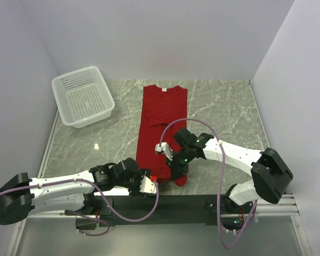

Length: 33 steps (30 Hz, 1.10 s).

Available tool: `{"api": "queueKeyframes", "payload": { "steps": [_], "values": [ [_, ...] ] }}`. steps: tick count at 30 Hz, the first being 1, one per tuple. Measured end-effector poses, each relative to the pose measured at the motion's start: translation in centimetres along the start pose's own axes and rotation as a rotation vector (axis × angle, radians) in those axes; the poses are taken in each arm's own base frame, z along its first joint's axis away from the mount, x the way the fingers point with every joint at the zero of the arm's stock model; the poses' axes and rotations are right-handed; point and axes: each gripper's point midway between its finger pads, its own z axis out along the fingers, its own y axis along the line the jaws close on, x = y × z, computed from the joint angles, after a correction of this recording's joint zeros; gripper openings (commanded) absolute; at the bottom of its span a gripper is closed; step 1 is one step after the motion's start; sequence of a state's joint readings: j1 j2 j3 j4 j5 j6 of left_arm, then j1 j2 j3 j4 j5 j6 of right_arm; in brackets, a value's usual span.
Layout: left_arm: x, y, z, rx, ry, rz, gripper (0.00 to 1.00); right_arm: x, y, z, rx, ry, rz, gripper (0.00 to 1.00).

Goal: Fold and stack the t-shirts

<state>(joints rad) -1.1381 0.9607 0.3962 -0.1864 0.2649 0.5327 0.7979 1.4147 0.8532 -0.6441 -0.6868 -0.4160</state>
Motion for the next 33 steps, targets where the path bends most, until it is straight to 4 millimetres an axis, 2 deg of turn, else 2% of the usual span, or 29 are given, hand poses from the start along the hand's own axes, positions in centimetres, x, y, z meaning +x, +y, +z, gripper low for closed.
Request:
{"api": "queueKeyframes", "payload": {
  "steps": [8,11,14,17,18,20,21,26,33],
  "values": [
    [0.5,0.2,0.2,-0.02,0.03,-0.002,0.56,-0.3,0.1,-0.2,-0.009,-0.011,0.008,0.0],
    [0.7,0.1,0.4,-0.019,0.039,-0.003,0.48,-0.6,0.0,-0.4,-0.007,-0.02,0.011,0.0],
    [0.7,0.1,0.4,-0.02,0.044,-0.007,0.31,-0.7,-0.1,-0.5,-0.007,-0.025,0.013,0.0],
    [0.8,0.2,0.4,-0.026,0.048,-0.008,0.2,-0.7,-0.1,-0.5,-0.009,-0.026,0.014,0.0],
    [0.8,0.2,0.4,-0.028,0.051,-0.009,0.12,-0.7,0.0,-0.5,-0.011,-0.026,0.014,0.0],
    [0.9,0.3,0.4,-0.031,0.056,-0.009,0.07,-0.8,0.1,-0.5,-0.017,-0.028,0.014,0.0],
    [1.0,0.3,0.4,-0.032,0.059,-0.009,0.0,-0.8,0.1,-0.5,-0.019,-0.029,0.014,0.0],
    [1.1,0.3,0.4,-0.027,0.072,-0.004,0.0,-0.8,0.3,-0.5,-0.028,-0.03,0.012,0.0],
    [-0.4,1.2,0.0,0.002,0.058,0.046,0.0,-0.6,0.5,-1.3,-0.045,-0.029,-0.009,0.0]
  ]
}}
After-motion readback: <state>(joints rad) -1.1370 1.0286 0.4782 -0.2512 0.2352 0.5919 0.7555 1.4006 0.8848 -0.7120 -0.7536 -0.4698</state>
